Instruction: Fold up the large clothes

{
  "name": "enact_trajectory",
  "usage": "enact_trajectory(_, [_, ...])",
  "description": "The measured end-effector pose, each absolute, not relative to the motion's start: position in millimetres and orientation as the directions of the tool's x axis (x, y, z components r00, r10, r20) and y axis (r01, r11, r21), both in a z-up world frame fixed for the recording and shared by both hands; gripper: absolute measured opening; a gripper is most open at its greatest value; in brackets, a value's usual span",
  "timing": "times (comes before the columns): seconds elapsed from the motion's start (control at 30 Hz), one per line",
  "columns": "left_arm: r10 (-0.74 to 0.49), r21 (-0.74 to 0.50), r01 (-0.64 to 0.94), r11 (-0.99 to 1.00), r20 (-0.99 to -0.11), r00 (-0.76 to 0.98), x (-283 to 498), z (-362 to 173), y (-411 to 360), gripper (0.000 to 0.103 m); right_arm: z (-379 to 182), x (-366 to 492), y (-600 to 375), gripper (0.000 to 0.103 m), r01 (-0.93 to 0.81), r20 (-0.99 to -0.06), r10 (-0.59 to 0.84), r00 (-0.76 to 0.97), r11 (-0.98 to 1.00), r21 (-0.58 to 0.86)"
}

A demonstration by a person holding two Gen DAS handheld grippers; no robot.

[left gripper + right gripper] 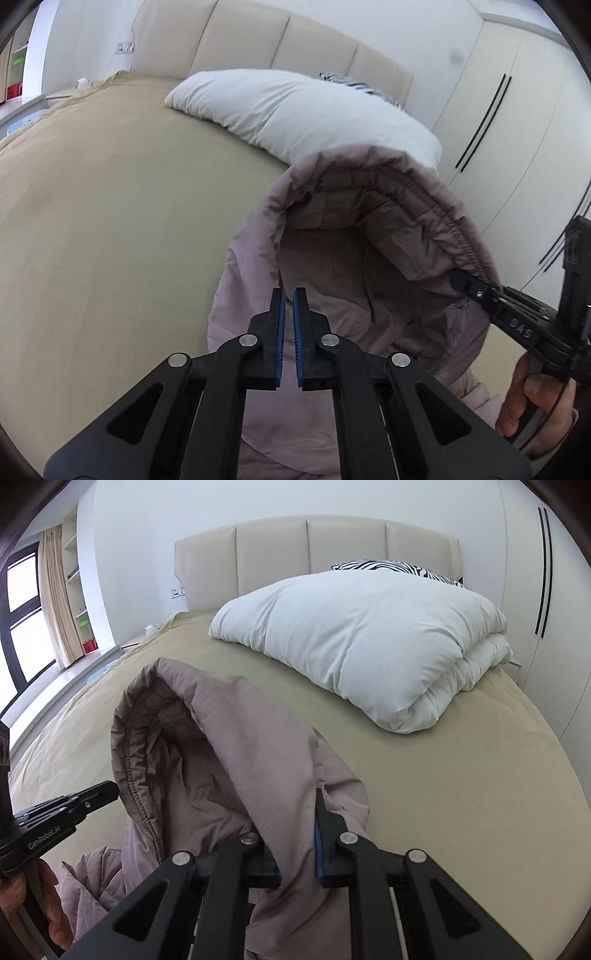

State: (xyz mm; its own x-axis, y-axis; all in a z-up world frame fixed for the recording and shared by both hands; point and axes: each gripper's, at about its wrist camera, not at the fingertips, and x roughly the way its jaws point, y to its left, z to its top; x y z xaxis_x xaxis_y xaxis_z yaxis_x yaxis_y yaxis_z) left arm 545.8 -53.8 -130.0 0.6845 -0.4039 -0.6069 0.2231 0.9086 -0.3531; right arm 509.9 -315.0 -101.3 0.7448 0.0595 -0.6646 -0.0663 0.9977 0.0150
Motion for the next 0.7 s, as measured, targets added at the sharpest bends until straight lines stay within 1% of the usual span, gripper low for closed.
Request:
enact_trajectory(0.03, [-0.401,-0.346,0.229,0.91,-0.594,0.697,540,-129,-55,0.026,-99,507,-314,0.014,-0.072,-0.66,0.062,0.749,0.997,0.012])
enact_trajectory(0.07, [-0.395,-0.336,0.229,0.913,-0.597,0.698,538,-129,-56,0.064,-97,505,-313,0.014,-0.076,-0.654,0.068,0.753,0.997,0.017])
enact_trajectory(0.1, [-0.393,-0.33,0.231,0.915,-0.603,0.695,540,-131,-57,0.083,-95,502,-312,0.014,-0.08,-0.648,0.076,0.757,0.997,0.024])
enact_trajectory(0.13, [-0.393,-0.322,0.238,0.916,-0.606,0.692,542,-132,-59,0.093,-93,498,-310,0.014,-0.084,-0.642,0.082,0.762,0.996,0.027])
enact_trajectory(0.23, [-0.338,-0.289,0.192,0.938,-0.638,0.692,553,-132,-60,0.093,-88,490,-304,0.014,-0.102,-0.632,0.087,0.77,0.995,0.013])
enact_trajectory(0.33, [-0.335,-0.329,0.145,0.933,-0.651,0.681,568,-136,-54,0.093,-84,486,-304,0.014,-0.106,-0.626,0.095,0.774,0.994,0.019])
enact_trajectory(0.37, [-0.35,-0.352,0.137,0.926,-0.663,0.661,574,-140,-52,0.09,-84,485,-305,0.014,-0.105,-0.626,0.1,0.774,0.994,0.029])
enact_trajectory(0.4, [-0.362,-0.369,0.129,0.92,-0.679,0.638,580,-146,-51,0.083,-84,483,-306,0.014,-0.103,-0.626,0.104,0.773,0.994,0.038])
enact_trajectory(0.43, [-0.382,-0.397,0.12,0.91,-0.691,0.614,586,-153,-49,0.056,-85,482,-306,0.014,-0.101,-0.626,0.105,0.773,0.994,0.042])
enact_trajectory(0.47, [-0.4,-0.425,0.103,0.899,-0.704,0.587,590,-160,-46,0.03,-85,481,-307,0.014,-0.099,-0.626,0.105,0.772,0.994,0.045])
enact_trajectory(0.5, [-0.408,-0.446,0.084,0.891,-0.707,0.577,591,-164,-41,0.026,-85,477,-307,0.014,-0.097,-0.626,0.108,0.773,0.994,0.052])
enact_trajectory(0.53, [-0.41,-0.459,0.075,0.885,-0.695,0.59,588,-163,-37,0.017,-84,474,-308,0.014,-0.095,-0.625,0.111,0.773,0.994,0.058])
enact_trajectory(0.57, [-0.403,-0.456,0.077,0.887,-0.681,0.611,581,-159,-34,0.012,-83,471,-311,0.014,-0.092,-0.622,0.112,0.775,0.994,0.064])
enact_trajectory(0.7, [-0.396,-0.405,0.16,0.9,-0.61,0.686,534,-129,-31,0.009,-79,447,-329,0.013,-0.066,-0.602,0.132,0.787,0.989,0.131])
